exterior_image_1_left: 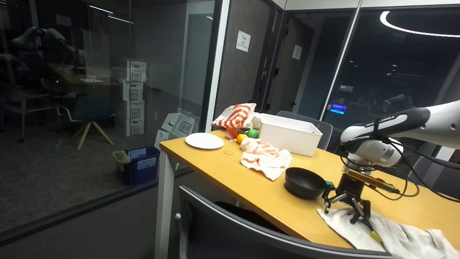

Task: Pour the blocks from the bowl onto the towel and cover the blocks with the towel

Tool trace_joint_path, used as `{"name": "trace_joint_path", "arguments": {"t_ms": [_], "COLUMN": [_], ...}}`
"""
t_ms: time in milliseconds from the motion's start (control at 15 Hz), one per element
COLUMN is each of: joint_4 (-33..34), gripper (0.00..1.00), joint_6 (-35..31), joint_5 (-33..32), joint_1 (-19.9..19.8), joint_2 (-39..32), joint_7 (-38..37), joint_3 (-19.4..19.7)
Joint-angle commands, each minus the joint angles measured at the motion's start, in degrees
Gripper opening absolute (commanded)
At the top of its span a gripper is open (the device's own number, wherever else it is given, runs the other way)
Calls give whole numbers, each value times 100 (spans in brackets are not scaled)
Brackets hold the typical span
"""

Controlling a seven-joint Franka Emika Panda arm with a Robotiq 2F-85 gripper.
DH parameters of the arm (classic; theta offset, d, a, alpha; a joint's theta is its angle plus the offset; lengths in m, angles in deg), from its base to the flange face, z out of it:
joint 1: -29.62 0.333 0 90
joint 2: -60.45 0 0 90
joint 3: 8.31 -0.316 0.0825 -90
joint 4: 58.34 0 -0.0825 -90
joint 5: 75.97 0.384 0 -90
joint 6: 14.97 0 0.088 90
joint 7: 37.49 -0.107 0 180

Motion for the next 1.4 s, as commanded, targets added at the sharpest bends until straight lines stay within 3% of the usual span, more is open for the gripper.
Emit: {"name": "trace_joint_path", "arguments": {"t_ms": [0, 533, 733, 1067, 1333], "joint_4": [-123, -232, -331, -588, -1026], "gripper": [74, 12, 6, 11, 12], "joint_6": [-536, -515, -691, -1236, -1294], "joint_5": [21, 44, 175, 187, -24], "joint_1": [32, -11, -146, -300, -317], "joint_2": [-83, 256, 594, 1113, 1589], "joint_7": [210, 59, 43, -195, -869], "joint_3": [-20, 48, 97, 333, 714]}}
